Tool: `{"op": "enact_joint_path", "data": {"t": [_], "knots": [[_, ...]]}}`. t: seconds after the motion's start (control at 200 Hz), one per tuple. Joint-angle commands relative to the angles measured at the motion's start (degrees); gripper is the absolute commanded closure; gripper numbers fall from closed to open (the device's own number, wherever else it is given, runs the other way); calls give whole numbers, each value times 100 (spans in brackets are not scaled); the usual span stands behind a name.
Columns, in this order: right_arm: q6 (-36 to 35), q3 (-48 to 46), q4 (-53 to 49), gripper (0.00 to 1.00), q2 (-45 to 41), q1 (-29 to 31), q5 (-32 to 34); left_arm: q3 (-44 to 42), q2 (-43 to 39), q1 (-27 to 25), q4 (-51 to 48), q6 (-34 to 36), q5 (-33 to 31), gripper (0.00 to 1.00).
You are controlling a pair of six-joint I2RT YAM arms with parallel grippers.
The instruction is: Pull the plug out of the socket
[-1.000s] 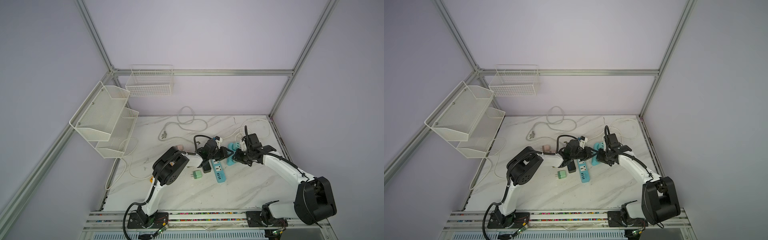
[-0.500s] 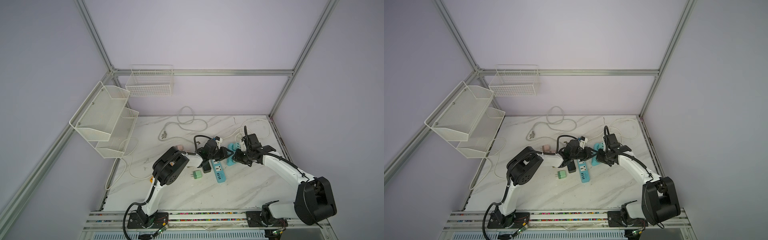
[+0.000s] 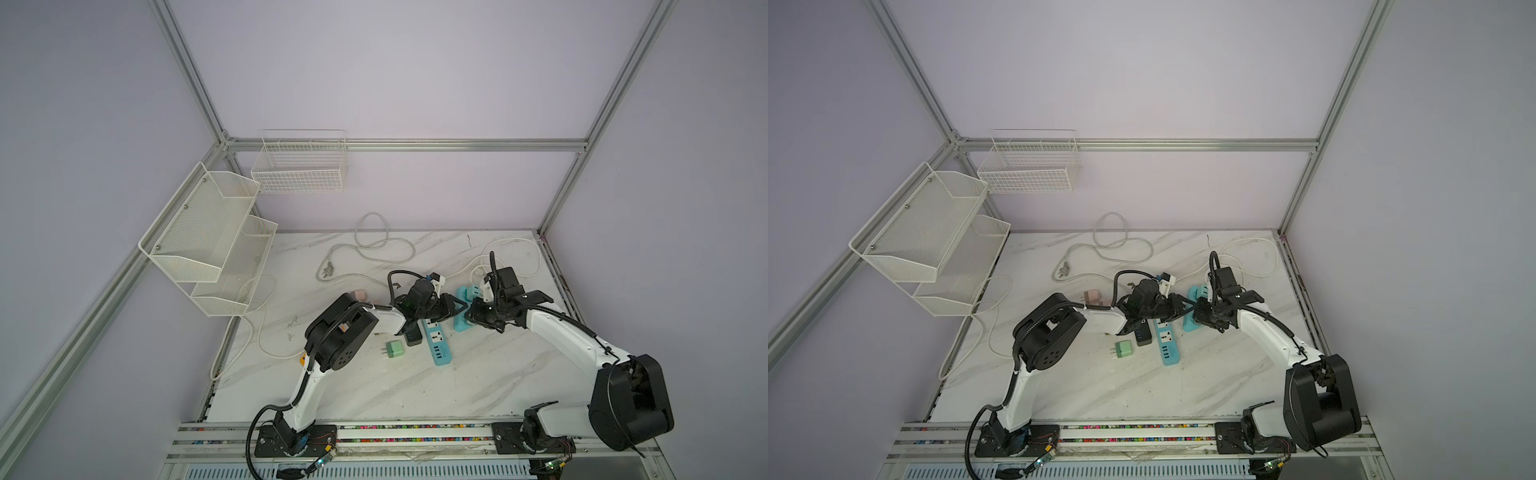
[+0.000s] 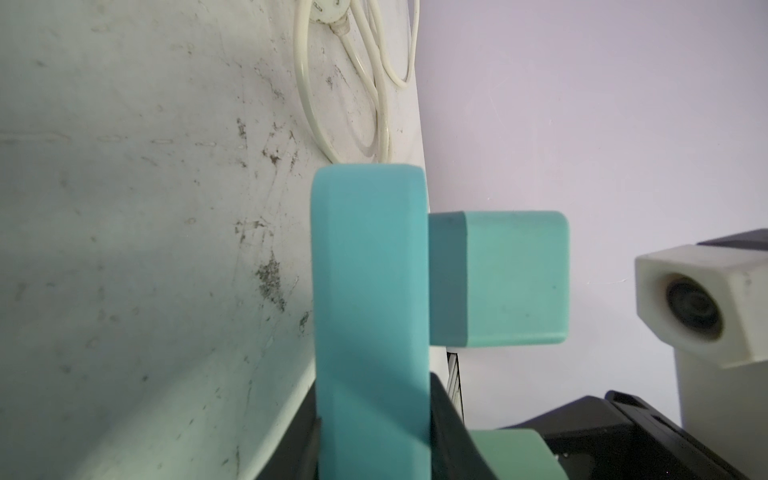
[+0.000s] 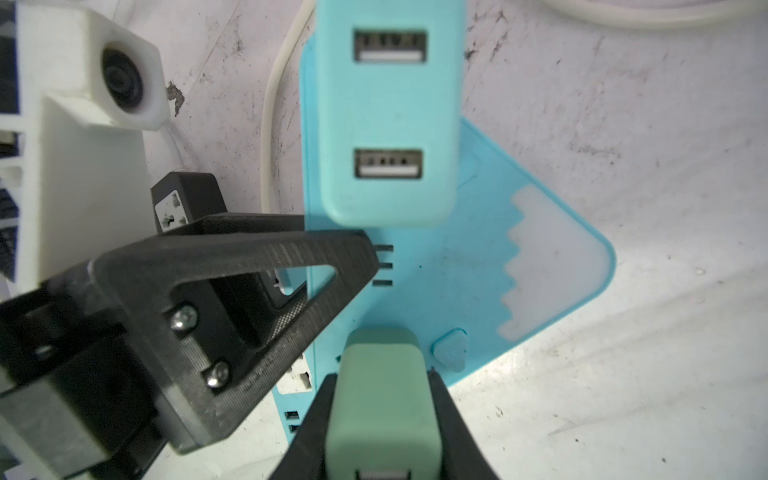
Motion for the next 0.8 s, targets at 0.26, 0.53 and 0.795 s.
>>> {"op": "enact_joint_path", "data": {"t": [0.26,0.53,0.795], "knots": [[-18,400,433,100,-101,449,510,-334,-104,-29,-604,334,48,100],[-157,59,415,100,-441,-590,7,-384,-119,-17,-585,329,28,100],[-98,138,310,100,-540,-348,308,-369,-133,-12,-546,281,25,100]]}}
